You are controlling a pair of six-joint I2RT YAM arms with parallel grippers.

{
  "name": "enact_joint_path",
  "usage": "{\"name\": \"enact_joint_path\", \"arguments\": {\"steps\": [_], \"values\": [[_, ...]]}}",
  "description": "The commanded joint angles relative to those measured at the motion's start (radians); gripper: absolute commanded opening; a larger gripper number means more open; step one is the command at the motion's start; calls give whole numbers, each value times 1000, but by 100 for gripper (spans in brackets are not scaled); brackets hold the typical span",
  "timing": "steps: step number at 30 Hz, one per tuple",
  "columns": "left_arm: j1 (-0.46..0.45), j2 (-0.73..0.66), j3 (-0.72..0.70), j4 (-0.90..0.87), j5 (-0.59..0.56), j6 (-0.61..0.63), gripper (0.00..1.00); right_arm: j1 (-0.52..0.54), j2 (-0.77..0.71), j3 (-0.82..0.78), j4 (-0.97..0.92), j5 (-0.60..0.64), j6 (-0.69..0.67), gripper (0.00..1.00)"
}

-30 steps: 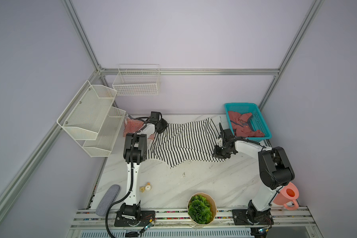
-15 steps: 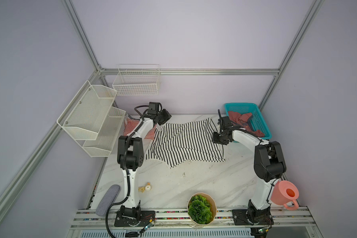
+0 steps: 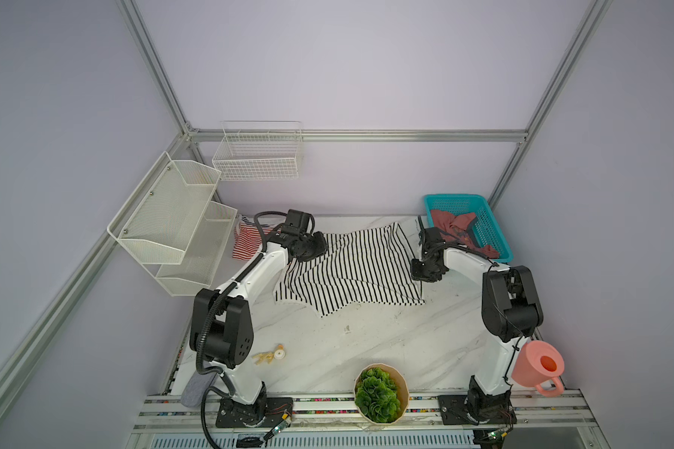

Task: Fold and stack tank tops
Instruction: Smooth out the tank top at the center of the table.

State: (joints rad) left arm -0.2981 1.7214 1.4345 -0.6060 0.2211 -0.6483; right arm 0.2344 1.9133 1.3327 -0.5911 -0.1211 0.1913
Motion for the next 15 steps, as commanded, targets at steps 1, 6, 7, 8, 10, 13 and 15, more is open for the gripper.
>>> {"name": "enact_joint_path", "arguments": {"steps": [1, 6, 7, 8, 10, 13, 15], "values": [[-6, -65, -84, -67, -30, 55, 24, 1, -30, -44, 4, -41, -26, 33], [-15, -104, -151, -92, -45, 65, 24, 1, -42, -75, 27, -72, -24, 33], [-15, -109, -160, -93, -47, 65, 24, 0, -40, -76, 28, -71, -25, 33], [-17, -112, -167, -96, -47, 66, 24, 0, -38, -75, 28, -73, -26, 33], [-19, -117, -176, -99, -46, 66, 24, -1, -32, -75, 35, -88, -30, 33], [-21, -123, -189, -103, -45, 61, 24, -1, -25, -73, 40, -99, -29, 32], [-22, -126, -197, -104, -47, 59, 24, -1, -28, -73, 45, -106, -27, 23]]}}
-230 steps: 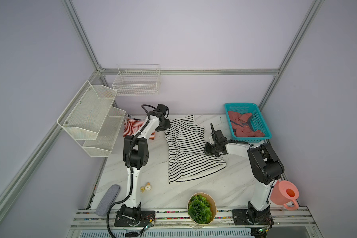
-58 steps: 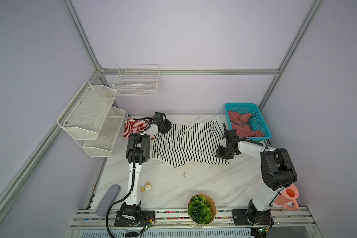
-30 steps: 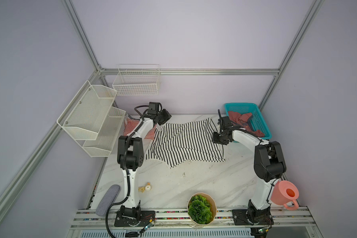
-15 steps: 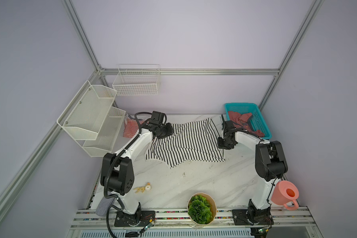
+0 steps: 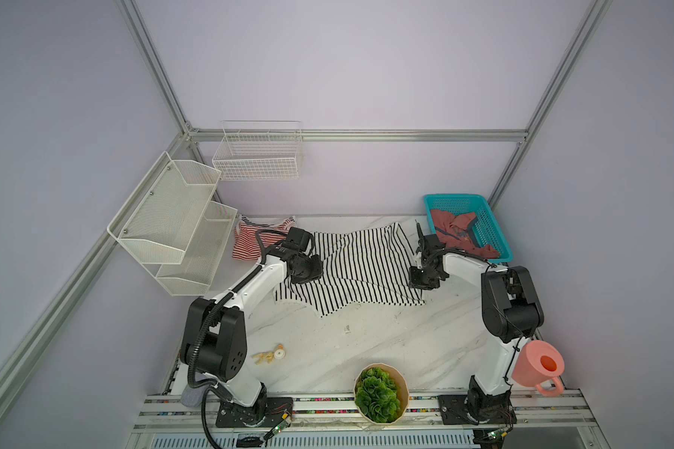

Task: Fold and stack tank tops
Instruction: Smooth out the tank top at the center of the table.

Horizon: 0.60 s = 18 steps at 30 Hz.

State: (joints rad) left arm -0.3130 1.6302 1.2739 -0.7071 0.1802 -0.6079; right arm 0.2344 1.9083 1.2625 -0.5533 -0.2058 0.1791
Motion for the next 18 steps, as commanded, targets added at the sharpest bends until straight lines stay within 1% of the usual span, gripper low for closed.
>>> {"name": "enact_joint_path", "arguments": {"steps": [1, 3, 4, 11, 14, 18], "values": [[-9, -36, -38, -4, -7, 19, 23, 0, -26, -2, 7, -21, -13, 16], [-9, -39, -43, -10, -9, 20, 24, 0, -36, 0, 5, -17, -10, 2], [-10, -41, -44, -15, -11, 21, 23, 0, -43, 1, 3, -12, -5, 0], [-26, -62, -52, -56, -44, 56, 23, -1, -144, -11, -25, 84, 59, 0], [-46, -64, -61, -82, -70, 76, 23, -1, -190, -34, -17, 92, 77, 0], [-79, -55, -84, -105, -87, 100, 23, 0, -196, -68, -15, 111, 92, 0]]}}
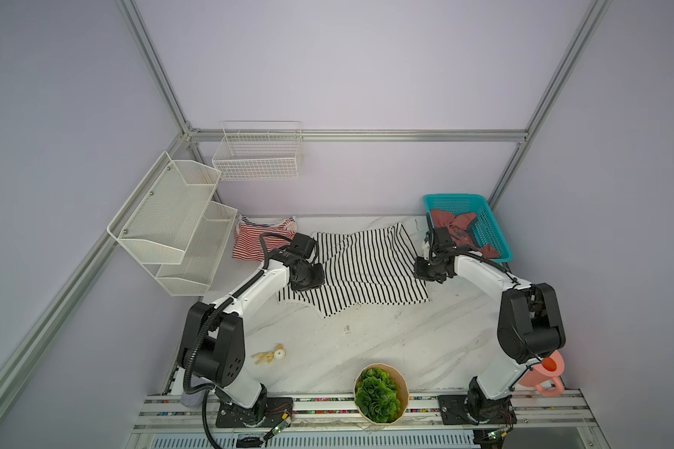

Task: Fold and stack tank tops
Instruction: Smooth out the tank top at the center of the table, then fold the tank top at the center of the table.

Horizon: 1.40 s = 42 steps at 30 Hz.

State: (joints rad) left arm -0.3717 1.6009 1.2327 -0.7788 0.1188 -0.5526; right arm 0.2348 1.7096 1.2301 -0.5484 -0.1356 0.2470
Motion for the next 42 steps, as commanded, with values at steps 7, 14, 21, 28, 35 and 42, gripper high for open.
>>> {"name": "enact_joint_path", "arguments": {"steps": [7, 14, 21, 28, 35, 42], "values": [[-98, 13, -83, -58, -31, 57, 23, -2, 107, -45, -8, 86, 28, 0], [-134, 49, -106, -73, -78, 15, 34, -1, 52, -39, -21, 146, 71, 39], [-134, 110, -100, -45, -119, -55, 37, -1, -96, -120, -27, 111, 82, 41], [-135, 149, -97, -4, -94, -89, 38, -1, -133, -227, -18, 81, 89, 32], [-135, 173, -108, 21, -87, -115, 38, -1, -126, -266, -2, 63, 94, 39], [-135, 200, -123, 39, -62, -122, 40, -2, -92, -278, 24, 62, 95, 44]]}}
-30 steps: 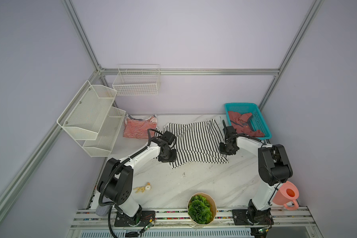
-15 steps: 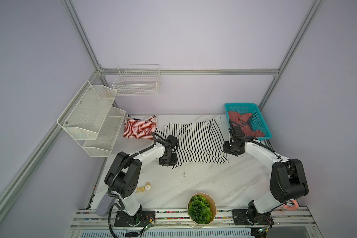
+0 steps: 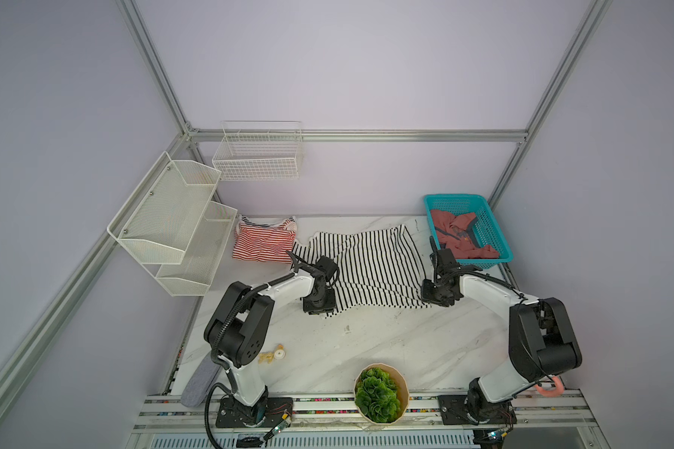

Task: Fold and stack tank tops
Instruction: Fold the tank top at the center of the table.

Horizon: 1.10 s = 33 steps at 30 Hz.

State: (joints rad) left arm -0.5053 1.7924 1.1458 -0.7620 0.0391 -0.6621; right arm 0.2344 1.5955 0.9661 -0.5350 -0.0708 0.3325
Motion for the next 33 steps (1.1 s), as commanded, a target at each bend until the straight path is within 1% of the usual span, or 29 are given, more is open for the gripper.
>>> {"name": "enact_joint_path", "arguments": {"steps": [1, 5, 8, 11, 14, 16, 18, 21, 25, 33], "values": [[-2, 13, -38, 23, 18, -13, 40, 0, 27, -14, 15, -5, 10, 44], [-1, 19, -52, 29, 11, -20, 40, -1, 42, -24, 29, -13, 11, 41], [-1, 24, -57, 33, 10, -25, 40, -1, 50, -34, 38, -18, 12, 35], [-2, 27, -62, 35, 14, -28, 40, 0, 47, -47, 43, -25, 15, 32], [-1, 18, -72, 35, 22, -31, 40, 0, 35, -61, 44, -20, 17, 31], [-1, 5, -81, 34, 26, -34, 42, -1, 29, -66, 46, -18, 19, 26], [-1, -13, -92, 34, 35, -37, 45, -1, 27, -71, 49, -20, 20, 18], [-4, -40, -107, 34, 52, -44, 49, 0, 31, -75, 53, -21, 21, 9], [-11, -64, -124, 33, 61, -53, 52, 0, 32, -76, 59, -24, 22, 1], [-41, -65, -123, 33, 77, -76, 55, -1, 23, -82, 64, -24, 24, 0]]}}
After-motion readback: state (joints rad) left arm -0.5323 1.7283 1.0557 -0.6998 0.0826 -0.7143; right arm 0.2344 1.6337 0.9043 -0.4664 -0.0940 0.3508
